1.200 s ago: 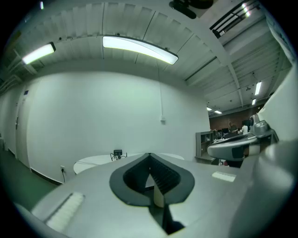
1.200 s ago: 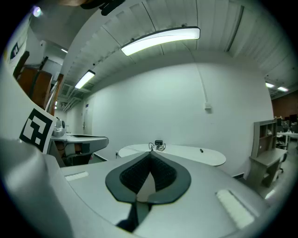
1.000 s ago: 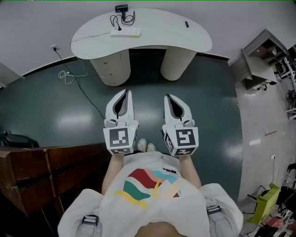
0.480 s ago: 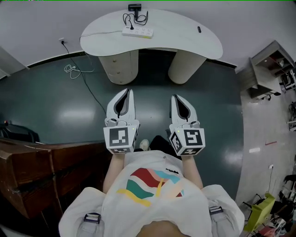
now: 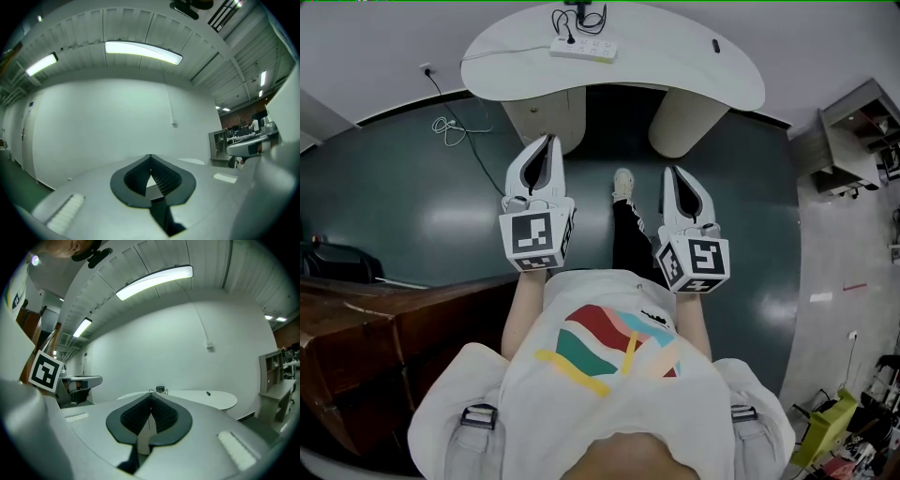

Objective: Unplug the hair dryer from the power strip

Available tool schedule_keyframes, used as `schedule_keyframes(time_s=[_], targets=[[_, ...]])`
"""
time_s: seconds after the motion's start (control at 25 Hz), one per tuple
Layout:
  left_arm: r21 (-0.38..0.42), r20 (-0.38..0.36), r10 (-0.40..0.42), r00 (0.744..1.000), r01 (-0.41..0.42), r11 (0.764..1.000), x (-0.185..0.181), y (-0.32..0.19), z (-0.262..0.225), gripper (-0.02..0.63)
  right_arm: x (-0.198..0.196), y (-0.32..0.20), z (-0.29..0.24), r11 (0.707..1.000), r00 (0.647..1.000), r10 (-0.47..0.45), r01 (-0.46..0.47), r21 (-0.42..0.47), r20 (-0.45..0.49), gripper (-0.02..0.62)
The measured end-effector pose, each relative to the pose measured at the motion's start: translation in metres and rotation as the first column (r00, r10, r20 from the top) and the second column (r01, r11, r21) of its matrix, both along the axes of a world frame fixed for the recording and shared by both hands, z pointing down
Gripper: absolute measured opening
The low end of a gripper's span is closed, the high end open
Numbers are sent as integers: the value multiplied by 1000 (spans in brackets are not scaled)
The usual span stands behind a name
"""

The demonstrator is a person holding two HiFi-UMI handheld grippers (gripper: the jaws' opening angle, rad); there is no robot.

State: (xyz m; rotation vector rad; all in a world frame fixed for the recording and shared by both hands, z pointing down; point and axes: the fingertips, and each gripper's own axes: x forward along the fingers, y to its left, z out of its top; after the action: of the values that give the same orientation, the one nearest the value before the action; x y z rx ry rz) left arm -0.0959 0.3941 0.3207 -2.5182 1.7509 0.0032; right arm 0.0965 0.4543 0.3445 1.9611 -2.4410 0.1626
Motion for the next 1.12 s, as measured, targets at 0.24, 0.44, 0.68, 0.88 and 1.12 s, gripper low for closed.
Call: schedule_keyframes(time_s=[0.24,0.44,0.68,0.88,1.12], targets=[[35,-29,-22,999,23,999,20,-60,-5,-2,25,-65,-11,998,1000,-21,20,64,11,11],[56,-55,-33,998,36,998,33,-140,-1,-2,47,-150,-11,995,999,-30,33,91,-32,11],[17,-5,-83,996,84,996,66,-279,-5,-2,82,-291,-15,996,998,-56,58,62,-35,11],[1,18,-133,991,133,991,76,-373,-29,-1,92,-395,-46,990,989,-97,108,94,-115,11],[-52,98,-142,985,147,988,98,-432,-15,0,102,-454,-25,992,990,-111,115,45,-87,11]])
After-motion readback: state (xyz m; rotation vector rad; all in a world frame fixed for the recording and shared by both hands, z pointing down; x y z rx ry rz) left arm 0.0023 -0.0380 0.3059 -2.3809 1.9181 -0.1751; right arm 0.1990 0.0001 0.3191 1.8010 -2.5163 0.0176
